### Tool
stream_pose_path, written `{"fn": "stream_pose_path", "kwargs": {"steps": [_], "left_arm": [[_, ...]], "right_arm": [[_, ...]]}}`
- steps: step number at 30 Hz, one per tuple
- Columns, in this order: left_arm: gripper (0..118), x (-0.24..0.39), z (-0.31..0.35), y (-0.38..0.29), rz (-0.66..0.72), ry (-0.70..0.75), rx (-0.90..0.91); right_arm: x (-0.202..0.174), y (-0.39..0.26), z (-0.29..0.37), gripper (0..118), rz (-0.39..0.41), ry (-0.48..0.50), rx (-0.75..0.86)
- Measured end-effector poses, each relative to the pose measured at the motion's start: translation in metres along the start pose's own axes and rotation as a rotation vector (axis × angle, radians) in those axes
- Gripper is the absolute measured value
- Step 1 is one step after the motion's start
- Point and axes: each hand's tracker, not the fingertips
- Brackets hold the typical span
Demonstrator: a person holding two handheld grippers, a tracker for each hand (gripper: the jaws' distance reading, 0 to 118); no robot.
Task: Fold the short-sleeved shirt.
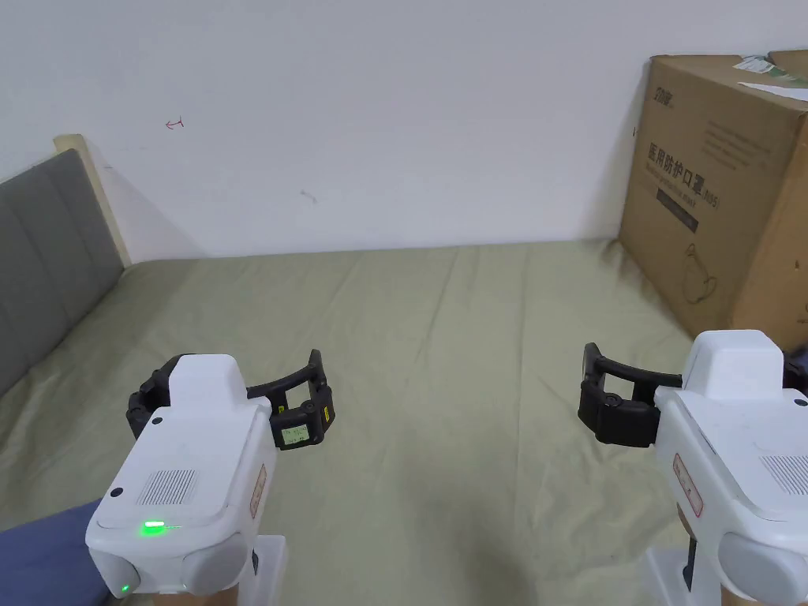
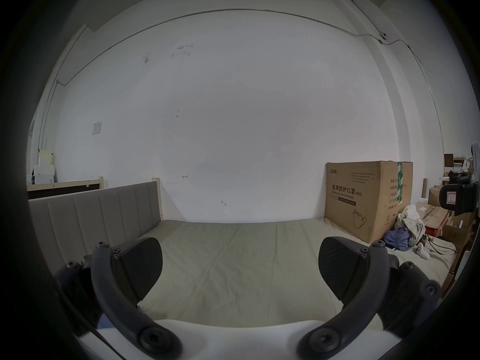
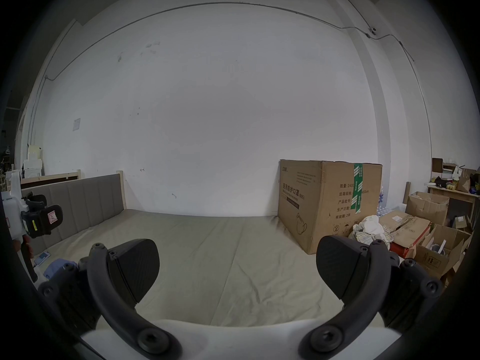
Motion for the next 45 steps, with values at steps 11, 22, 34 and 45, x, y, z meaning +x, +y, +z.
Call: {"fn": "stream_pose_path", "kwargs": {"steps": [11, 22, 34, 45], "left_arm": [[118, 0.0028, 0.0024, 0.0010, -0.017, 0.003, 0.021], [118, 0.0010, 0.0032, 0.0003, -0.013, 0.008, 0.034], [118, 0.0000, 0.0028, -0.0003, -0.014, 0.013, 0.035], [118, -0.0011, 0.0029, 0.0005, -0.010, 0.013, 0.037]], "right_arm": [[-0.0008, 0.0029, 0.0007, 118, -0.004, 0.003, 0.010], [-0.0025, 0.0016, -0.0001, 118, 0.007, 0.004, 0.014], [-0.0030, 0.0017, -0.0004, 118, 0.005, 0.004, 0.016], [-0.0039, 0.0029, 0.0003, 118, 0.008, 0.002, 0.022]]}}
